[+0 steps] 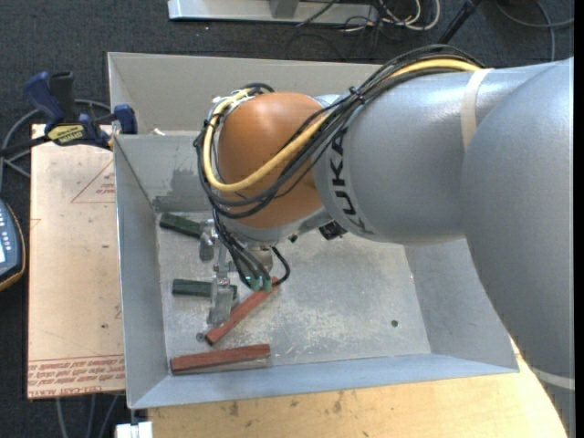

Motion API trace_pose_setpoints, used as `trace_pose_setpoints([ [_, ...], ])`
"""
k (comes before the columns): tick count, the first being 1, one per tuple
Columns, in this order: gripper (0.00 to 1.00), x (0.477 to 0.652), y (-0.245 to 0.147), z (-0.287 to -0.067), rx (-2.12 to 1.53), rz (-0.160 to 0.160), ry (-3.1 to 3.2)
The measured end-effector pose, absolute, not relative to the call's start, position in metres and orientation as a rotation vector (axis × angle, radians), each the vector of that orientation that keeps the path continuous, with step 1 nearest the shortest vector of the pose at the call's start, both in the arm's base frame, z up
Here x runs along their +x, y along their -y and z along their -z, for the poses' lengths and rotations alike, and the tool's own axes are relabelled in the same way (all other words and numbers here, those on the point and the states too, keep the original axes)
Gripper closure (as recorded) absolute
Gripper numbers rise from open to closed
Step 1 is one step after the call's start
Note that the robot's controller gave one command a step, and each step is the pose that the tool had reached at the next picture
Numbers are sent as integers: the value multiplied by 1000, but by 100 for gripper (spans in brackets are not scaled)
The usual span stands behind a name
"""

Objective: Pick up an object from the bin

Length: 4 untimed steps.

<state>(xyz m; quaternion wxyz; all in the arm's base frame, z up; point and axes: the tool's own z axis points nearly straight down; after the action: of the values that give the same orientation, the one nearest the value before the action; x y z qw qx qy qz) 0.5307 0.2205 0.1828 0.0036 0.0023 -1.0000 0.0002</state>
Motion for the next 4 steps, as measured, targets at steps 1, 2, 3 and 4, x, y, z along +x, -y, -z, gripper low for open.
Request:
trace_pose_setpoints([
  [1, 0, 547, -195, -239, 250, 2, 3138],
  [2, 100, 546, -196, -237, 250, 3, 3134],
  [3, 0, 546, -196, -237, 250, 3, 3134],
  [4, 0, 514, -224, -76, 717, 1, 3053],
])
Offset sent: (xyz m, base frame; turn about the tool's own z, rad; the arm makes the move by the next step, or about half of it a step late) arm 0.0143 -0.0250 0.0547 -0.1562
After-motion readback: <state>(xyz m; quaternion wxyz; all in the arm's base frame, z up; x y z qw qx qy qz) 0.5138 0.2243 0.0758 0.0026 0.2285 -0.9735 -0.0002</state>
